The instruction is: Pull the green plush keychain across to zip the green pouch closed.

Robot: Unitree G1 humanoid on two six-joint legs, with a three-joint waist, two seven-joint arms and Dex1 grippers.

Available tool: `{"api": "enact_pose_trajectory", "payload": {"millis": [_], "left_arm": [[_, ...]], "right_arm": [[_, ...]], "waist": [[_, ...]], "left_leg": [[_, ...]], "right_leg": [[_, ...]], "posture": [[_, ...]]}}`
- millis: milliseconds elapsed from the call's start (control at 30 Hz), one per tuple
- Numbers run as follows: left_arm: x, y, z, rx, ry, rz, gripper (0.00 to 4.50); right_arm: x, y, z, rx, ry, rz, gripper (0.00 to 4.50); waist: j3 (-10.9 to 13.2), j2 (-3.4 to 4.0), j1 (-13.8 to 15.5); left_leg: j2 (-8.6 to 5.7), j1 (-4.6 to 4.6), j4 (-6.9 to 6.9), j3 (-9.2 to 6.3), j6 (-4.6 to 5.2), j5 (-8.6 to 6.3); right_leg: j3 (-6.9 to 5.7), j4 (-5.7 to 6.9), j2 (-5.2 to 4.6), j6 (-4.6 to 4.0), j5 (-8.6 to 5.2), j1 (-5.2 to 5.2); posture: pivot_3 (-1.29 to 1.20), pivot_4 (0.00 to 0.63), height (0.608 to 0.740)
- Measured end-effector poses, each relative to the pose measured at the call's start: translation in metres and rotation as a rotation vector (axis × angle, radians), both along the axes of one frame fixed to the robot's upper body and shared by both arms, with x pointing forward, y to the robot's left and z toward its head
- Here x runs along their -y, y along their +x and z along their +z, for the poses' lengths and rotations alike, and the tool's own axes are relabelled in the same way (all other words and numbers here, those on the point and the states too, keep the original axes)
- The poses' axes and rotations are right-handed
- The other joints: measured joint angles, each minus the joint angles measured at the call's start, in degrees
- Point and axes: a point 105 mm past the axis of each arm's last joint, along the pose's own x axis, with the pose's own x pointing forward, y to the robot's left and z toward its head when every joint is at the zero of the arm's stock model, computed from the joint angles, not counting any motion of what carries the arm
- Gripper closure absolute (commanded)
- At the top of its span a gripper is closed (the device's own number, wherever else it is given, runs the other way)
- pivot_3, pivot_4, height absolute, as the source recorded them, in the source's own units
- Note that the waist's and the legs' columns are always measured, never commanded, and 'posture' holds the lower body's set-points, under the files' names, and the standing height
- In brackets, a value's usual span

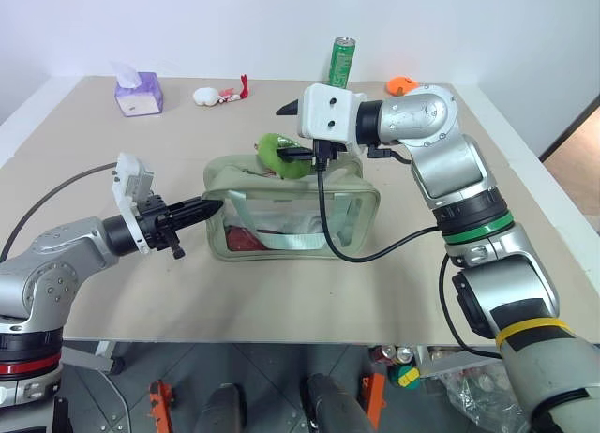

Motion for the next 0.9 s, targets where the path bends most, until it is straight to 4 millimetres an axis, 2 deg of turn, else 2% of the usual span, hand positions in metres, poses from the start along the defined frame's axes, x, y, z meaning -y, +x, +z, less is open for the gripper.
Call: {"api": "enact_pose_trajectory", "payload": {"millis": [133, 167, 867, 900], "left_arm": [[-0.0002, -0.0001, -0.0006, -0.002, 0.000, 0.000, 4.50], [-0.0002, -0.0002, -0.0006, -0.002, 0.000, 0.000, 4.50], [0.0008, -0.0002, -0.0007, -0.001, -0.006, -0.004, 4.50], [0.0008, -0.0002, -0.0007, -0.001, -0.006, -0.004, 4.50]], "right_arm": [[-0.0002, 0.0012, -0.0016, -0.009, 0.002, -0.002, 4.30], [-0.0002, 0.0014, -0.0018, -0.010, 0.003, -0.003, 4.41], [0.0013, -0.0011, -0.0016, -0.035, 0.006, 0.011, 4.41], [0.0007, -0.0032, -0.0005, -0.039, 0.013, 0.017, 4.17]], "waist": [[0.0, 0.00, 0.0], [0.0, 0.00, 0.0], [0.0, 0.00, 0.0], [0.0, 0.00, 0.0]], "left_leg": [[0.01, 0.00, 0.00, -0.01, 0.00, 0.00], [0.01, 0.00, 0.00, 0.00, 0.00, 0.00], [0.01, 0.00, 0.00, 0.00, 0.00, 0.00], [0.01, 0.00, 0.00, -0.01, 0.00, 0.00]], "right_leg": [[-0.01, 0.00, 0.01, 0.00, 0.00, 0.00], [-0.01, 0.00, 0.01, 0.00, 0.00, 0.00], [-0.01, 0.00, 0.01, 0.00, 0.00, 0.00], [-0.01, 0.00, 0.01, 0.00, 0.00, 0.00]], "posture": [[0.00, 0.150, 0.740], [0.00, 0.150, 0.740], [0.00, 0.150, 0.740], [0.00, 0.150, 0.740]]}}
